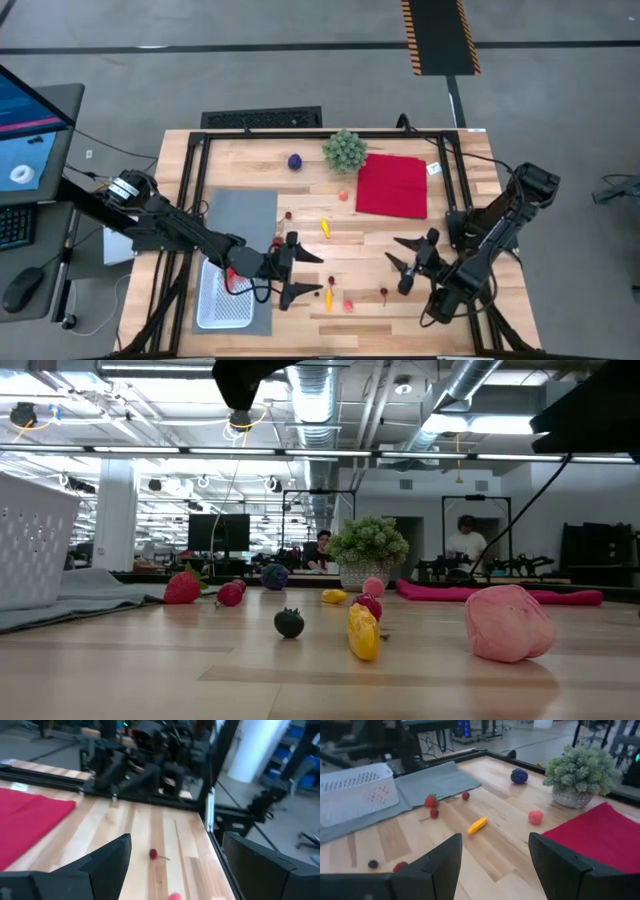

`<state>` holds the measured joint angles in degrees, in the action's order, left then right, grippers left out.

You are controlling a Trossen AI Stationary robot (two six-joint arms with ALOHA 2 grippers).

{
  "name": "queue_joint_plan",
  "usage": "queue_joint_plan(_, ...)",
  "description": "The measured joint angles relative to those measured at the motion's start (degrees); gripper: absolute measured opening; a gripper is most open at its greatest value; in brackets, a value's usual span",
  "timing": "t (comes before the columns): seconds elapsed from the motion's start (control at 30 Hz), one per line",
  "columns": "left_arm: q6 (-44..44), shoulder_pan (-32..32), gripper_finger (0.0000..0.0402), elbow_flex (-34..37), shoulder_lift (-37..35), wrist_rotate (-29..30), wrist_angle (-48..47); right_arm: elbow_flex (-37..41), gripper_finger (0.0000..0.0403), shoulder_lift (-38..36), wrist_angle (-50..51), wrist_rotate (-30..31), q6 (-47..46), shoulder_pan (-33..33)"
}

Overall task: Pick and placing Produce into tupperware
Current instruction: Put the red cherry into the white basket

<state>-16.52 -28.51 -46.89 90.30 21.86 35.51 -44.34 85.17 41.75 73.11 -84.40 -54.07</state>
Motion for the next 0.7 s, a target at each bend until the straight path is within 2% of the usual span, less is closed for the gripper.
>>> queue_joint_plan(0.1,2.2,0.0,0.0306,0.0,0.0,-2.5,-0.6,0.0,0.0255,0.0,-2.9,-0.5,1.1,1.0)
queue_joint_plan(0.27,1.9,0.0,0.0306,0.0,0.0,-1.9,1.4,0.0,0.0255,0.0,-7.6,-3.5,1.4,2.5)
queue_joint_plan(0.37,1.3,0.1,0.0306,0.0,0.0,-1.7,1.4,0.0,0.0255,0.0,-10.2,-8.3,4.7,3.3)
queue_joint_plan(0.47,2.5,0.2,0.0306,0.0,0.0,-1.6,2.3,0.0,0.0255,0.0,-12.0,-15.2,7.7,3.7)
queue_joint_plan(0.63,2.4,0.2,0.0306,0.0,0.0,-1.6,2.5,-0.4,0.0255,0.0,-20.8,-34.7,9.4,3.7)
queue_joint_plan(0.7,2.2,0.2,0.0306,0.0,0.0,-1.6,2.5,-0.8,0.0255,0.0,-23.8,-39.8,6.7,3.3)
